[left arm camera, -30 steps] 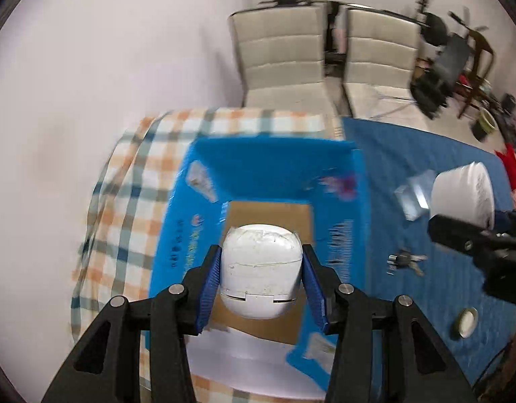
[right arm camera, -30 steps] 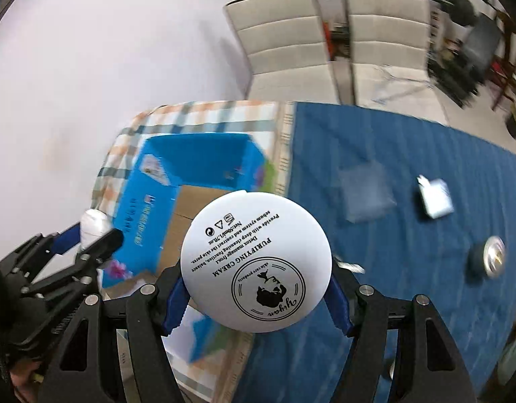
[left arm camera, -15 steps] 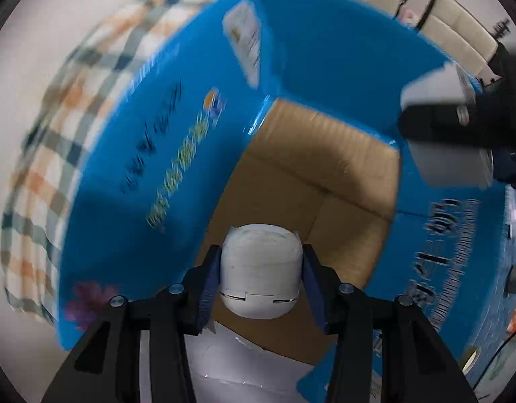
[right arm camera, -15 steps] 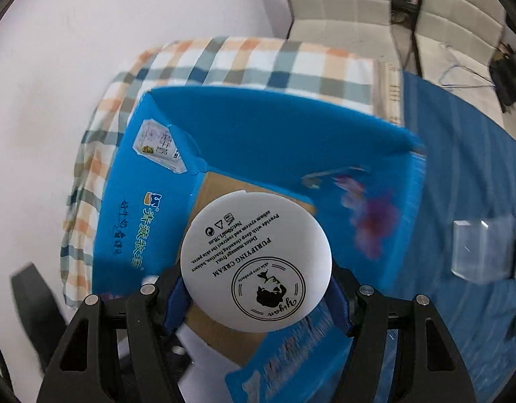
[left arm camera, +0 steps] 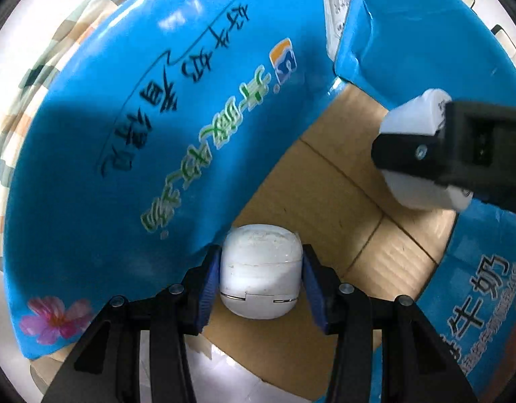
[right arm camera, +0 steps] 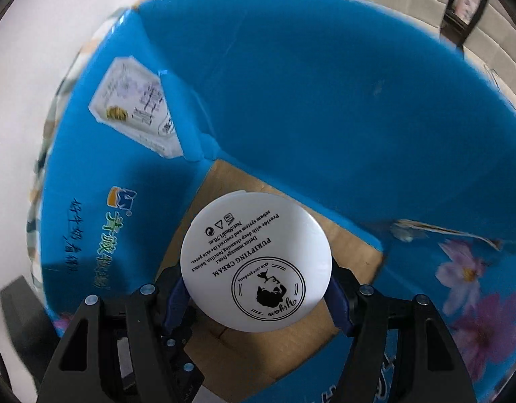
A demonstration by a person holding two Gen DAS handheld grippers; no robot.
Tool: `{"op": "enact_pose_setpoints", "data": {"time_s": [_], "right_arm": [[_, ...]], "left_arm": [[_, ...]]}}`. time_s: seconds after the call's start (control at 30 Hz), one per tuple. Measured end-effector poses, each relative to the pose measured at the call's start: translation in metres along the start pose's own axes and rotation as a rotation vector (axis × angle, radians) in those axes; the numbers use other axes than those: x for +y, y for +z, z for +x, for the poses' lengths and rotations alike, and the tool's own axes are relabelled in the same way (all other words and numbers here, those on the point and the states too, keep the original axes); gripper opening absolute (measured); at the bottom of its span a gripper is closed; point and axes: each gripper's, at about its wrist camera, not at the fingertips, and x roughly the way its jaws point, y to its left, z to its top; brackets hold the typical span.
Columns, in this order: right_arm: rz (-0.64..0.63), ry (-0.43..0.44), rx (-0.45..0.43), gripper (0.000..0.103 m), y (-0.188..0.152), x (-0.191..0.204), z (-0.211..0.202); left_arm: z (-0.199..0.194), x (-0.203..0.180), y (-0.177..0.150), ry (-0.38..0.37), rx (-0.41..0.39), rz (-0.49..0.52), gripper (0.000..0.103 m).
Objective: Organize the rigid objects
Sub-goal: 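Carry the earbud case and cream jar with both tools into the blue box, then open both tools to release the earbud case and cream jar in the box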
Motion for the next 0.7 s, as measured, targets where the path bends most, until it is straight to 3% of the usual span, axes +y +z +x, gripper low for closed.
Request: {"op": "enact_pose_setpoints", "data": {"time_s": [0.53, 0.57, 0.67, 0.7], "right_arm": [[-0.057, -0.031, -0.006, 0.071, 0.015, 0.012, 0.016], [-0.054, -0.028, -0.004, 0.072, 0.015, 0.013, 0.016], [-0.064, -0.029, -0.018, 0.091, 0.004, 0.021, 0.008], [-0.073, -0.035, -0.027, 0.091, 0.003, 0.024, 0.005]], "left_arm": [[0.006, -0.005, 0.01, -0.01, 0.016, -0.008, 0.044], [0.003, -0.002, 0.013, -0.013, 0.021, -0.007, 0.044], [-0.001, -0.002, 0.015, -0.013, 0.027, -0.004, 0.046], [-0.003, -0.002, 0.014, -0.014, 0.022, -0.008, 0.054]]}}
